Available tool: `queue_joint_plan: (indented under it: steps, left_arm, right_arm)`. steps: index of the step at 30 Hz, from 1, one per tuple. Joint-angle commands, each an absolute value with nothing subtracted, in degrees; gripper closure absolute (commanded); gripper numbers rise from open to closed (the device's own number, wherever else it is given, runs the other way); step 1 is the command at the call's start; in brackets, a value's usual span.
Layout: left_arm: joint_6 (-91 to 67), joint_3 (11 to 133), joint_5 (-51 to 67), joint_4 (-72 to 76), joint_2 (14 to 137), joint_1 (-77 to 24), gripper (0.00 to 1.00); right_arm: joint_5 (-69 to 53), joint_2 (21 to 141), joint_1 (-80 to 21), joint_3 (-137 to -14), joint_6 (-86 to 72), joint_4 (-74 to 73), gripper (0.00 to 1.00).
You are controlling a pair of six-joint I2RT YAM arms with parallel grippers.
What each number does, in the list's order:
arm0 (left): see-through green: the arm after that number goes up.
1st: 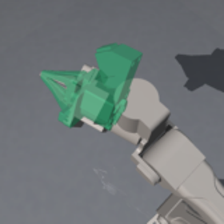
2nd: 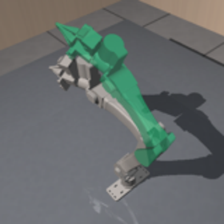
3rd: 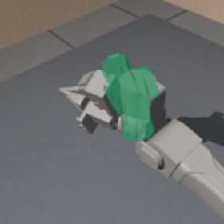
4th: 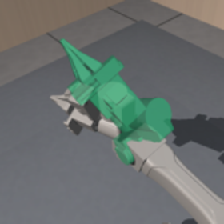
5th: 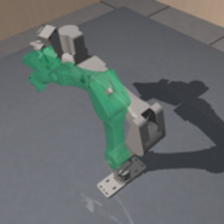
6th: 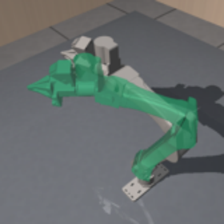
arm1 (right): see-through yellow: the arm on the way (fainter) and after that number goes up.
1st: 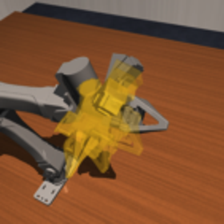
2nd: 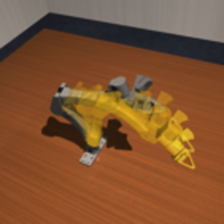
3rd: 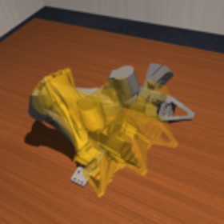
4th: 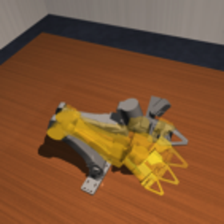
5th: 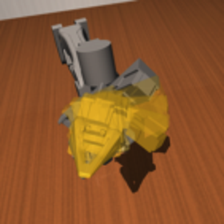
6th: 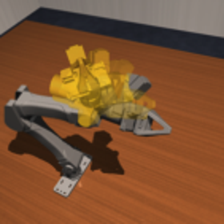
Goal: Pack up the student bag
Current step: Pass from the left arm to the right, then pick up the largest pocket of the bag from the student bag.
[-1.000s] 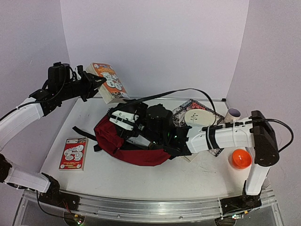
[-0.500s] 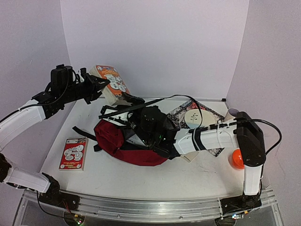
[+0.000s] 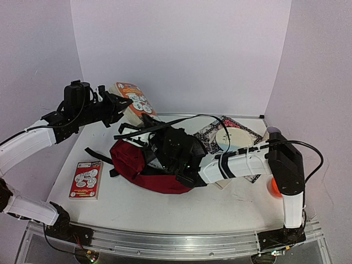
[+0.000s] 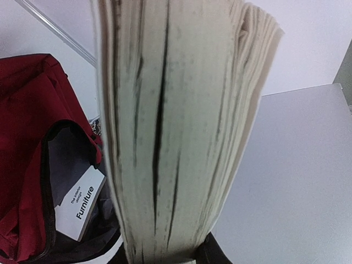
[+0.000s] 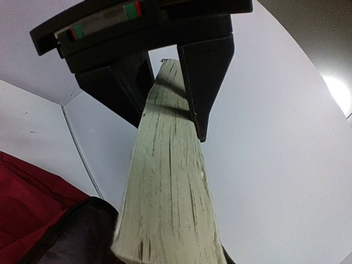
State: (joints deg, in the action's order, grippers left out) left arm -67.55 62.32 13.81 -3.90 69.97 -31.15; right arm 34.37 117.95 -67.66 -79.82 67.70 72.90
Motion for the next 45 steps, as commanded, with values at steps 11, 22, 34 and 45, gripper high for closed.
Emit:
queue_joint_plan:
  steps: [11,22,34,45]
  left_arm:
    - [-56.06,59.9,6.6,1.79,65.86,-31.73,0.25]
    - [-40.79,61.96,1.81,-8.74,71.36,-31.63,0.08]
    - [-34.49,65.43,6.02,-12.28,82.0,-31.57,0.06]
    - [-32.2,69.83,13.16,-12.3,91.26,-31.64,0.24]
  right_arm:
    - [41.84,107.01,-67.64,-71.71,52.06,78.85,1.0]
    - [39.8,92.26,-65.99,-66.66,18.91,50.69,1.0]
    - [18.39,77.25,-57.43,-60.72,-20.99,26.83,1.0]
    - [-0.72,71.42,-50.82,-53.03,-38.54,26.52,1.0]
